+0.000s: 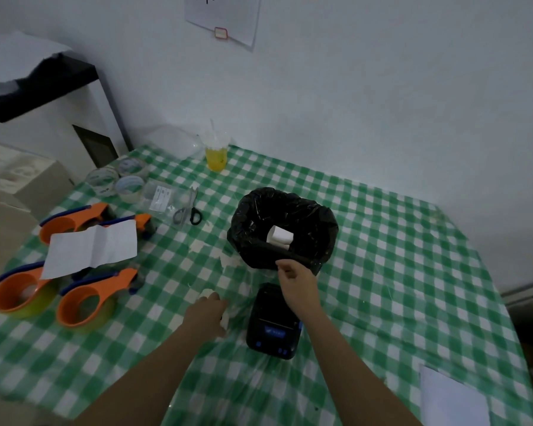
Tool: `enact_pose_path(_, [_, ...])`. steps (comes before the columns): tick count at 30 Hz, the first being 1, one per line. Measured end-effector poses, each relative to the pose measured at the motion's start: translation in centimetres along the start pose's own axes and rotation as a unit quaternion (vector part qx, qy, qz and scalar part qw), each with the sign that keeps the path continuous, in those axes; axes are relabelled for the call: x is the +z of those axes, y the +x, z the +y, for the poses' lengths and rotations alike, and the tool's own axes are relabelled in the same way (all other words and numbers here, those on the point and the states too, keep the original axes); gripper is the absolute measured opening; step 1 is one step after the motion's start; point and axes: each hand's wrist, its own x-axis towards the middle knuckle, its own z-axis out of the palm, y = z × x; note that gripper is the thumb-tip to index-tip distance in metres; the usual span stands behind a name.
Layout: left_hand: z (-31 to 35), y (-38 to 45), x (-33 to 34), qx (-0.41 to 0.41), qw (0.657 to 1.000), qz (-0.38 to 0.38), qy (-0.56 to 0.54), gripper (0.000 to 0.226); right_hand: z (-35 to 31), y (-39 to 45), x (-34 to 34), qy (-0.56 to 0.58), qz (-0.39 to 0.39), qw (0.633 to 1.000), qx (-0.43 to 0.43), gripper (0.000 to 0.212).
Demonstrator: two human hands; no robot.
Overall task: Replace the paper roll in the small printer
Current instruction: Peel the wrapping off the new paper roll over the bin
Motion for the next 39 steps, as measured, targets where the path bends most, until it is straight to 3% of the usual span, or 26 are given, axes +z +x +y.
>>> enact_pose_path(4, [0.2, 0.0, 0.0, 0.014, 0.998, 0.045, -0.032, 0.048, 0.5, -1.4, 0.0, -0.007, -0.005, 1.0, -0.014, 0.023])
enact_pose_path(6, [0.4, -0.3, -1.0, 0.021, 0.985, 0.097, -0.138, 0.046, 0.9, -2.0, -0.4, -0.01, 0.01, 1.0, -0.02, 0.022])
enact_pose_path(9, [1.4, -1.4, -3.9, 0.052, 0.928, 0.174, -0.326, 0.041, 1.3, -2.9, -0.9, -0.013, 0.019, 0.999, -0.037, 0.019])
enact_pose_path(15, [4.2, -2.2, -7.3, 0.109, 0.823, 0.105, -0.547, 0.034, -0.6, -4.3, -1.3, 0.1, -0.018, 0.987, -0.123, 0.023])
enact_pose_path(19, [5.8, -3.1, -8.5, 0.133, 0.787, 0.087, -0.596, 0.024, -1.3, -4.5, -2.4, 0.121, -0.009, 0.985, -0.12, 0.024])
enact_pose_path(22, [6.7, -3.8, -9.2, 0.143, 0.786, 0.084, -0.596, 0.014, -1.9, -4.5, -3.3, 0.156, -0.003, 0.984, -0.084, 0.026])
enact_pose_path(27, [7.9, -4.4, -9.5, 0.184, 0.855, 0.124, -0.469, 0.025, -2.8, -5.0, -4.1, 0.218, -0.007, 0.974, -0.064, 0.019])
enact_pose_path(30, [8.5, -4.2, -9.5, 0.204, 0.863, 0.16, -0.433, 0.024, -3.3, -5.3, -4.5, 0.236, -0.009, 0.969, -0.073, 0.016])
enact_pose_path(33, [8.8, -4.1, -9.9, 0.23, 0.854, 0.175, -0.432, 0.024, -4.0, -5.5, -5.2, 0.148, 0.035, 0.978, -0.146, 0.017])
enact_pose_path(36, [8.9, -3.7, -10.3, 0.245, 0.859, 0.183, -0.411, 0.026, -4.3, -5.2, -6.1, 0.003, 0.101, 0.964, -0.248, 0.012])
enact_pose_path(39, [9.0, -3.8, -10.7, 0.246, 0.863, 0.197, -0.395, 0.025, -4.6, -5.0, -6.5, -0.065, 0.095, 0.953, -0.281, 0.014])
